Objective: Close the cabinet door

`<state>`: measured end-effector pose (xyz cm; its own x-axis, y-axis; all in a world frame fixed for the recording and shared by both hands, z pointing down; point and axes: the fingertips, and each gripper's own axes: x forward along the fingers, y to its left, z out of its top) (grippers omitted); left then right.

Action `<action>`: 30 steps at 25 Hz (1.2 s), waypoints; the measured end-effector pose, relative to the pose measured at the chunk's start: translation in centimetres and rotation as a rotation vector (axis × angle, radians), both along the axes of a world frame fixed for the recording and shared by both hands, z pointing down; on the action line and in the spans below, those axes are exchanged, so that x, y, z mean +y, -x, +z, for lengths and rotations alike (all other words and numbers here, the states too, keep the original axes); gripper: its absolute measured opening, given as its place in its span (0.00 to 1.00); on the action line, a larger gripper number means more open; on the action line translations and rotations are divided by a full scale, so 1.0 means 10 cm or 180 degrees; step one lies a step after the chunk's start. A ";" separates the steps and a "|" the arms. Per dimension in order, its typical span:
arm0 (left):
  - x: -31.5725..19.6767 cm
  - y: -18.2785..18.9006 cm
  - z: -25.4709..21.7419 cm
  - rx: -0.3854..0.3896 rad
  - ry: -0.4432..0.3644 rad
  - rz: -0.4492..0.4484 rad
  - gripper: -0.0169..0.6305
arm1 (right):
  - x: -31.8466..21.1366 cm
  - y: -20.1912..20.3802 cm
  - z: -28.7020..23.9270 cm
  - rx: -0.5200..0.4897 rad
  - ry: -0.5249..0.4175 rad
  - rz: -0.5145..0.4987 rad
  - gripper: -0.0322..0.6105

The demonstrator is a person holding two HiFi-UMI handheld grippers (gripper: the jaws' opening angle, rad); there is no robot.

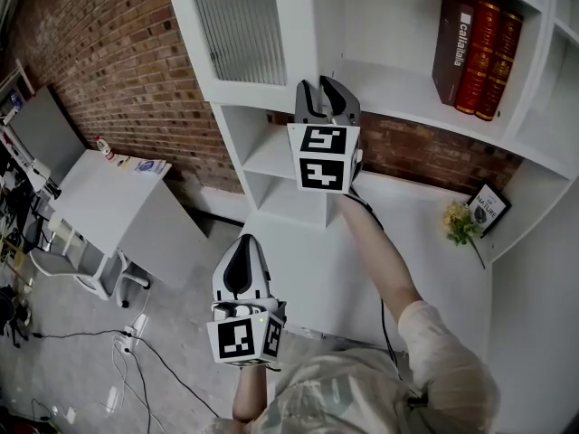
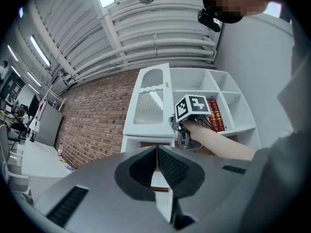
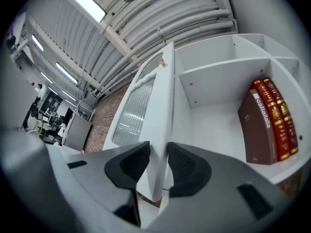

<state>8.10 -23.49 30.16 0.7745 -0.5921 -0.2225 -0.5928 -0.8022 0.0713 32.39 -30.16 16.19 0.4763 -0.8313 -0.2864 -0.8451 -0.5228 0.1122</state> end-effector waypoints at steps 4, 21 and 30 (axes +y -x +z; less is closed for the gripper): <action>-0.02 -0.01 0.02 -0.0021 -0.0010 -0.0001 0.05 | -0.04 -0.10 0.00 -0.0012 0.0010 0.0098 0.23; -0.07 -0.07 0.15 -0.0111 0.0073 -0.0022 0.05 | -0.15 -0.36 0.00 -0.0124 0.0041 0.0109 0.22; -0.07 -0.10 0.23 -0.0154 0.0074 -0.0017 0.05 | -0.14 -0.41 0.02 -0.0154 -0.0086 -0.0157 0.23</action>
